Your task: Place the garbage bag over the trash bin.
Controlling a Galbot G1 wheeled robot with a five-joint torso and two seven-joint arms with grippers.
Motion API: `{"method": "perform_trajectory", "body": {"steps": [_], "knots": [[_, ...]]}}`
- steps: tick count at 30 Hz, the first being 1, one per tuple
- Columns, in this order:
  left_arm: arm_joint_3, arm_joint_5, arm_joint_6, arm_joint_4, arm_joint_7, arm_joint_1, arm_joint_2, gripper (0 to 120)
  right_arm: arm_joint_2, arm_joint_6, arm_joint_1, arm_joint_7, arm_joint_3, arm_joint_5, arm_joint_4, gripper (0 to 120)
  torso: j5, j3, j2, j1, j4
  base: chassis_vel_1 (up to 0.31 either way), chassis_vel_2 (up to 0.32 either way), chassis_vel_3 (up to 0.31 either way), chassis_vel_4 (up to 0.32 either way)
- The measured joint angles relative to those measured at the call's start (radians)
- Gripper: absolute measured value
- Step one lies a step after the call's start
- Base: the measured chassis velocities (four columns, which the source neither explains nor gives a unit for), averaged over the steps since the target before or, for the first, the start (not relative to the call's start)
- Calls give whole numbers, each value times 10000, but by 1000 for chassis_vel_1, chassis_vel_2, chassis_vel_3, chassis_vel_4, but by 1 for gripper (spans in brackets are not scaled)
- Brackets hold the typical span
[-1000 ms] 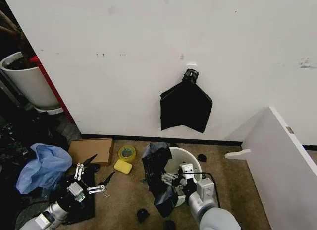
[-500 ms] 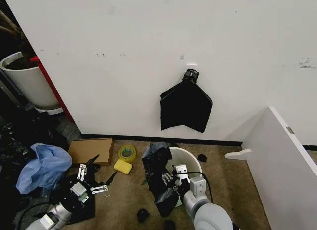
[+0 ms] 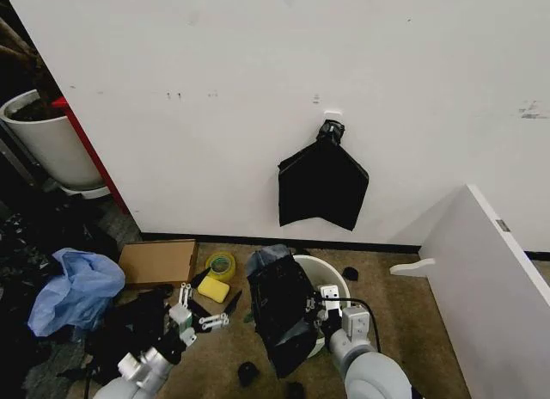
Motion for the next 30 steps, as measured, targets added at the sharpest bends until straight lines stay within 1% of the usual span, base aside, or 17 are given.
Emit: {"method": "perform_trajectory", "body": {"steps": [2, 3, 5, 6, 9, 10, 12, 15, 17, 23, 25, 27, 28, 30], "knots": [[287, -97, 855, -306, -944, 26, 158, 100, 13, 250, 0, -72, 70, -232, -166, 0, 0, 0, 0, 0, 0, 0, 0, 0, 0], [653, -363, 1444, -525, -1494, 47, 270, 100, 18, 533, 7, -205, 115, -476, -324, 0, 2, 0, 0, 0, 1, 0, 0, 0, 0], [1361, -980, 2367, -864, -2269, 9, 400, 99, 48, 1067, 24, -472, 186, -1021, -617, 0, -2, 0, 0, 0, 1, 0, 0, 0, 0], [1361, -980, 2367, -864, -2269, 9, 400, 99, 48, 1067, 24, -472, 186, -1021, -617, 0, -2, 0, 0, 0, 1, 0, 0, 0, 0], [2397, -1851, 3729, -1293, -3299, -256, 475, 98, 122, 1432, -73, -703, 190, -1448, -785, 0, -1, 0, 0, 0, 1, 0, 0, 0, 0], [2818, -2019, 4335, -1404, -3752, -399, 459, 98, 166, 1449, -126, -715, 92, -1472, -786, 0, 0, 0, 0, 0, -2, 0, 0, 0, 0], [3058, -2022, 4654, -1420, -4063, -484, 321, 98, 197, 1447, -127, -717, -57, -1466, -778, 0, -1, 0, 0, 0, -1, 0, 0, 0, 0], [3082, -1938, 4715, -1410, -4161, -538, 183, 97, 213, 1402, -147, -719, -207, -1400, -680, 0, 0, 0, 0, 0, 3, 0, 0, 0, 0], [3063, -1909, 4732, -1395, -4250, -583, 107, 97, 228, 1317, -256, -705, -323, -1264, -479, 0, -2, 0, 0, 0, 0, 0, 0, 0, 0], [3045, -1964, 4985, -1583, -4635, -572, 174, 97, 291, 1306, -406, -668, -446, -1113, -232, 0, -2, 0, 0, 0, 1, 0, 0, 0, 0], [3048, -2138, 5531, -1933, -5193, -612, 247, 97, 346, 1411, -407, -636, -488, -885, -86, 0, -1, 0, 0, 0, 1, 0, 0, 0, 0], [3125, -2249, 5855, -2108, -5564, -670, 303, 97, 354, 1386, -399, -575, -529, -717, 19, 0, -1, 0, 0, 0, 1, 0, 0, 0, 0], [3125, -2249, 5855, -2108, -5564, -670, 303, 97, 354, 1386, -399, -575, -529, -717, 19, 0, -1, 0, 0, 0, 1, 0, 0, 0, 0], [3360, -2312, 6247, -2207, -6211, -796, 336, 97, 362, 1279, -385, -504, -584, -566, 94, 0, 0, 0, 0, 0, 1, 0, 0, 0, 0]]}}
